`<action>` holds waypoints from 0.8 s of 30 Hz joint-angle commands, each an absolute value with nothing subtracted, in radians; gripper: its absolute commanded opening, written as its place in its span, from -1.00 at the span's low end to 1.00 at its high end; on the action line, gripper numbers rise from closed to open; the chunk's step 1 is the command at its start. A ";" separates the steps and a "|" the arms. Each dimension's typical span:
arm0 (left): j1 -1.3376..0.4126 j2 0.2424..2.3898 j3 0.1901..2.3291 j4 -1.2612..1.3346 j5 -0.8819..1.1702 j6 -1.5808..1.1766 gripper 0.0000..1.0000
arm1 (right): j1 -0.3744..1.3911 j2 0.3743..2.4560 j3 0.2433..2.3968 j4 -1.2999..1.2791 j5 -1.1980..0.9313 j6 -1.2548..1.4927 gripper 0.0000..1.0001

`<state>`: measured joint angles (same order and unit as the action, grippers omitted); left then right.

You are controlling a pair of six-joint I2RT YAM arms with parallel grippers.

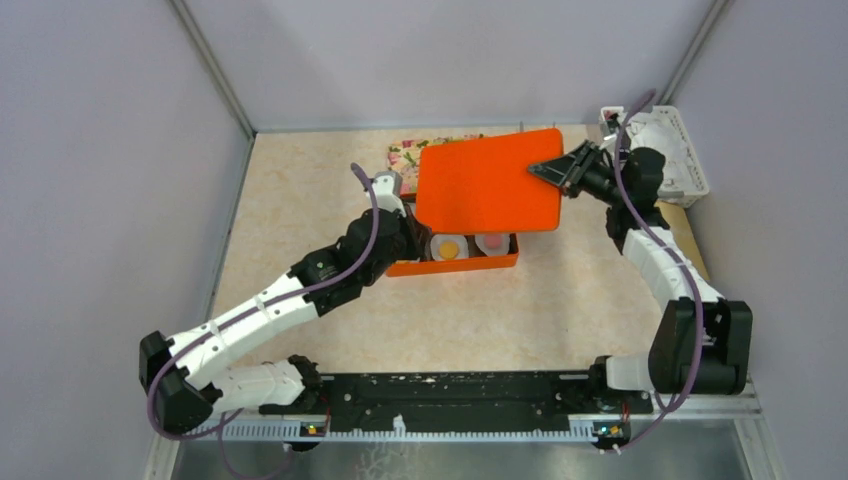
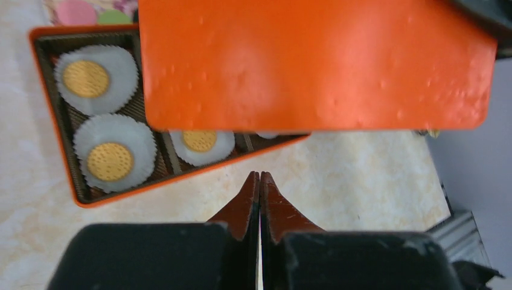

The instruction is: Pack the cookies

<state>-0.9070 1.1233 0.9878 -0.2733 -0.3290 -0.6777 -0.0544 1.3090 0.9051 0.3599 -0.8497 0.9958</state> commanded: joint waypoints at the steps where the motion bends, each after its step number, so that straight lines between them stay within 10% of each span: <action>1: -0.864 1.120 1.017 -0.342 -0.465 -0.633 -1.00 | -0.006 1.360 0.919 0.592 -0.901 1.100 -1.00; 24: -0.764 1.137 0.852 -0.235 -0.441 -0.592 -1.00 | 0.153 1.782 0.988 0.882 -0.942 1.284 -1.00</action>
